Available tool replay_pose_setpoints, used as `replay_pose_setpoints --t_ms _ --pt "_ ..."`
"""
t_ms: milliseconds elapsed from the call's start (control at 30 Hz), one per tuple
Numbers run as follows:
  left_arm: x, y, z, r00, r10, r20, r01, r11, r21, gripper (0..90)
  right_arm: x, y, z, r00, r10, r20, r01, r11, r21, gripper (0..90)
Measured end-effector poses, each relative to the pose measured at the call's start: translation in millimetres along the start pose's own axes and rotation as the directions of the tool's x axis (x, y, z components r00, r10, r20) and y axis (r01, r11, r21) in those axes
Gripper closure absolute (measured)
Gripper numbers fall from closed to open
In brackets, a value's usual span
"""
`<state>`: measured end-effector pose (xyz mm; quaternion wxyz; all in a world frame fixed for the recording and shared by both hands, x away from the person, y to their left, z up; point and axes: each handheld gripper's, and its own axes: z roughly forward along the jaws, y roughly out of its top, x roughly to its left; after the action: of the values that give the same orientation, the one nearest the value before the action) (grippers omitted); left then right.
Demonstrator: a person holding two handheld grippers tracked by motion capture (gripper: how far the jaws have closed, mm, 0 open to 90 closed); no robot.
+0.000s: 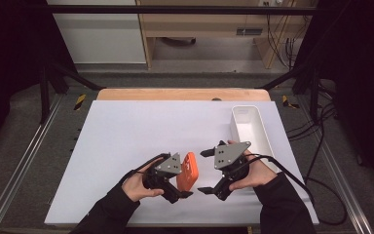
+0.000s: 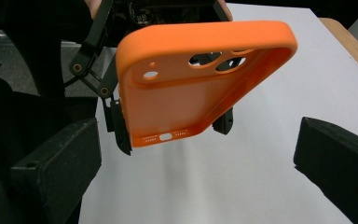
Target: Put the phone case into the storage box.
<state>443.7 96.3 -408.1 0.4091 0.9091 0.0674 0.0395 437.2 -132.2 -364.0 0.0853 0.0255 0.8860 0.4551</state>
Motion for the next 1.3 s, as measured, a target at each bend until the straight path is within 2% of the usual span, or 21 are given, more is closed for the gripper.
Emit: replay_pose_setpoints --t_ms 100,433,700,1033,1300 --pt "-0.3 2.7 -0.5 1.0 0.005 0.007 -0.005 1.0 -0.002 15.8 -0.6 0.1 1.8 0.9999 0.007 -0.009 -0.007 0.9998 -0.021 1.3" --pt "-3.6 9.4 7.1 0.999 0.039 0.023 -0.04 0.9991 0.016 15.8 -0.1 -0.8 5.9 0.9994 0.011 -0.032 -0.013 0.9992 -0.039 2.3" --pt "-7.2 11.7 9.7 0.9976 0.056 0.04 -0.057 0.9984 0.008 15.8 0.3 -1.4 7.9 0.9988 0.003 -0.049 -0.005 0.9986 -0.052 4.5" --pt "-10.1 12.2 13.9 0.9954 0.074 0.062 -0.075 0.9972 0.01 15.8 0.0 -2.8 12.9 0.9946 -0.004 -0.104 -0.002 0.9984 -0.056 8.2" --pt "-10.8 11.5 15.0 0.9947 0.076 0.069 -0.077 0.9969 0.012 15.8 0.3 -2.9 13.0 0.9899 -0.003 -0.142 -0.005 0.9983 -0.058 14.8"
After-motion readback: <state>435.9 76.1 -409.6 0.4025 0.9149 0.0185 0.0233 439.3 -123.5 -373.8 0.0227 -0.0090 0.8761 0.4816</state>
